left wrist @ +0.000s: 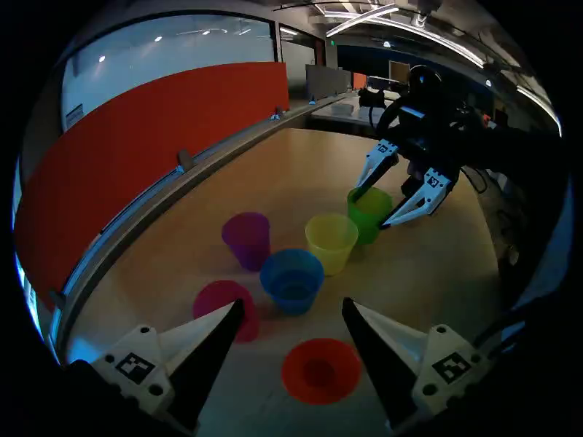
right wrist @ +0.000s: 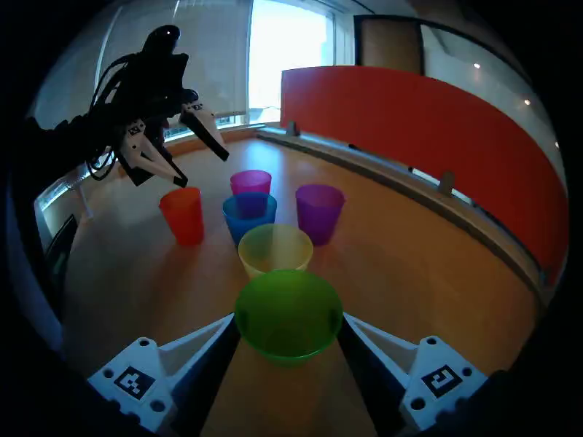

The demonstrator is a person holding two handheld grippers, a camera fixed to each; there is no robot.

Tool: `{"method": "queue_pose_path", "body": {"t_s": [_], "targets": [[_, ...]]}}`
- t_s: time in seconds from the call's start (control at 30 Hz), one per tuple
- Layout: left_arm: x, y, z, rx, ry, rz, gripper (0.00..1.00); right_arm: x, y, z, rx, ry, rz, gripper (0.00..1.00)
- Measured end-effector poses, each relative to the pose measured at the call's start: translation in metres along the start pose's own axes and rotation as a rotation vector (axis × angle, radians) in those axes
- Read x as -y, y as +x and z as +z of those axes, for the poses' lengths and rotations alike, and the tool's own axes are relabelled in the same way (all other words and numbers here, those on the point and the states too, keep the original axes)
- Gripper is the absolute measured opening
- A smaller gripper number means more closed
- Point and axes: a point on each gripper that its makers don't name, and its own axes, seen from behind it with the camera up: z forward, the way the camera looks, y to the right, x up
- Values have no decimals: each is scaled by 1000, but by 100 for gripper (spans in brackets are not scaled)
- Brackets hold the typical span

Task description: Pour water

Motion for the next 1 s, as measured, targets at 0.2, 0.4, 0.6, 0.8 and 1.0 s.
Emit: {"method": "queue_pose_path", "body": {"t_s": [0.2,0.4,0.6,0.8,1.0], "targets": [[-1,1,1,0,2,5,100,1,17,-14,-46,-7,-19,92],[-2,3,0,-6,3,1,100,2,38,-28,-97,-23,-38,92],[-5,7,-3,-17,1,0,100,3,58,-38,-167,-35,-31,92],[-3,7,-5,-18,4,-2,100,5,71,-43,-216,-45,-31,92],[-4,8,-4,-21,0,-5,100,7,90,-50,-289,-54,-33,92]]}}
